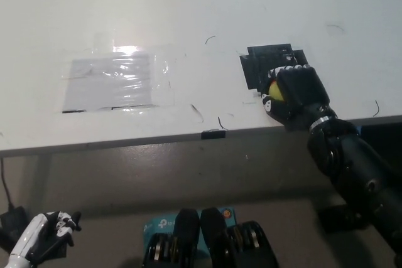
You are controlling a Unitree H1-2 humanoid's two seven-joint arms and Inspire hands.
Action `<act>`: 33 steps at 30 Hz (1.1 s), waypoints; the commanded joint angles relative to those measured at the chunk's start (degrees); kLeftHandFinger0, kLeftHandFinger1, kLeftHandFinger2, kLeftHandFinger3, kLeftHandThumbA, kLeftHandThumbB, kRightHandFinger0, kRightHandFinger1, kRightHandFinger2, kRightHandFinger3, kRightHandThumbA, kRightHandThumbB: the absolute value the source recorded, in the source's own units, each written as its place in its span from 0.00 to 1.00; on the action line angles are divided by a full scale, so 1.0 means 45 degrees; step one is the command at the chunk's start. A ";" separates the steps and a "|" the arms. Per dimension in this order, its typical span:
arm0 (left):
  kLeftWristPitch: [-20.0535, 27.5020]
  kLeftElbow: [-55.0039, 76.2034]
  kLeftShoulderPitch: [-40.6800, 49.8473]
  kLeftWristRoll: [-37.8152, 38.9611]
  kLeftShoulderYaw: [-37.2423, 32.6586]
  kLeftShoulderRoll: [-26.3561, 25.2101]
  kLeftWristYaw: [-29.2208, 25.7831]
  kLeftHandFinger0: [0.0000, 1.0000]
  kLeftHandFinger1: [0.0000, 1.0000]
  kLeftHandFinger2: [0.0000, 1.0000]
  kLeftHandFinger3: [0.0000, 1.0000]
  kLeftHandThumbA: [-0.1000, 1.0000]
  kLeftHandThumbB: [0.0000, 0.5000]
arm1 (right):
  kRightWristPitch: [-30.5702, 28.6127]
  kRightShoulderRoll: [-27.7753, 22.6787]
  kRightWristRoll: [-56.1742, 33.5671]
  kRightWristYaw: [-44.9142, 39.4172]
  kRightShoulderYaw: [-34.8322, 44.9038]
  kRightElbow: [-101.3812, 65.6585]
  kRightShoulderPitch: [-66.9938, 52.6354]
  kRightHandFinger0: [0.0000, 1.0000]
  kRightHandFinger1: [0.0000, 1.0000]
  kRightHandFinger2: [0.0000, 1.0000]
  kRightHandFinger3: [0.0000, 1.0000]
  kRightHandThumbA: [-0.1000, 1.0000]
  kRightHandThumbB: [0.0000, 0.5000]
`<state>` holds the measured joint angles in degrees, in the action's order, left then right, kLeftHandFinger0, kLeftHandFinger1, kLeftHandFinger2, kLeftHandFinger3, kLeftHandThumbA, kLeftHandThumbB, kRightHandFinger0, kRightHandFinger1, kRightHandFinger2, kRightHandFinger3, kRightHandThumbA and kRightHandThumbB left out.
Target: The robot uses right hand to squeeze a small tennis ball placed on the black area of the table
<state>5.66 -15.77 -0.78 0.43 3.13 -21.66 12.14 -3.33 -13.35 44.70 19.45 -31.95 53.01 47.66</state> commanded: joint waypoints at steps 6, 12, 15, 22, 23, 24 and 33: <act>-0.0102 0.0365 0.0100 0.0314 0.0144 -0.0209 0.0202 0.00 0.04 0.20 0.32 0.65 0.87 | -0.0094 -0.0061 0.0141 -0.0074 -0.0091 0.1040 0.0982 0.00 0.19 0.61 0.10 0.00 0.00; 0.0061 0.0285 0.0108 0.0197 0.0091 -0.0258 0.0193 0.00 0.06 0.24 0.32 0.66 0.86 | -0.0036 0.0153 -0.0105 -0.0196 0.0054 0.1157 0.0746 0.00 0.20 0.52 0.36 0.00 0.03; 0.0127 0.0173 0.0096 0.0139 0.0066 -0.0295 0.0195 0.00 0.05 0.23 0.32 0.66 0.85 | 0.0271 0.0214 -0.0170 -0.0573 0.0103 0.0879 0.0572 0.00 0.24 0.56 0.62 0.00 0.00; -0.0033 0.0143 0.0124 0.0235 0.0102 -0.0254 0.0211 0.00 0.05 0.22 0.32 0.64 0.85 | 0.0980 0.0093 -0.0554 -0.2310 0.0269 -0.0469 0.0184 0.81 1.00 1.00 1.00 0.22 0.22; 0.0034 0.0114 0.0120 0.0204 0.0083 -0.0271 0.0216 0.00 0.05 0.22 0.32 0.64 0.83 | 0.1104 0.0092 -0.0584 -0.2549 0.0282 -0.0562 0.0167 1.00 1.00 1.00 1.00 0.30 0.32; 0.0121 0.0085 0.0119 0.0160 0.0058 -0.0293 0.0222 0.00 0.05 0.22 0.32 0.64 0.83 | 0.1273 0.0096 -0.0610 -0.2868 0.0292 -0.0663 0.0157 1.00 1.00 1.00 1.00 0.34 0.36; 0.0099 0.0163 0.0214 0.0243 0.0085 -0.0259 0.0243 0.00 0.05 0.20 0.31 0.65 0.86 | 0.2305 -0.0023 -0.0129 -0.3524 0.0215 -0.2251 -0.0267 1.00 1.00 1.00 1.00 0.63 0.84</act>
<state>5.18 -15.67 0.06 0.63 3.13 -21.64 12.19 3.89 -12.90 43.80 8.22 -30.77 45.50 47.05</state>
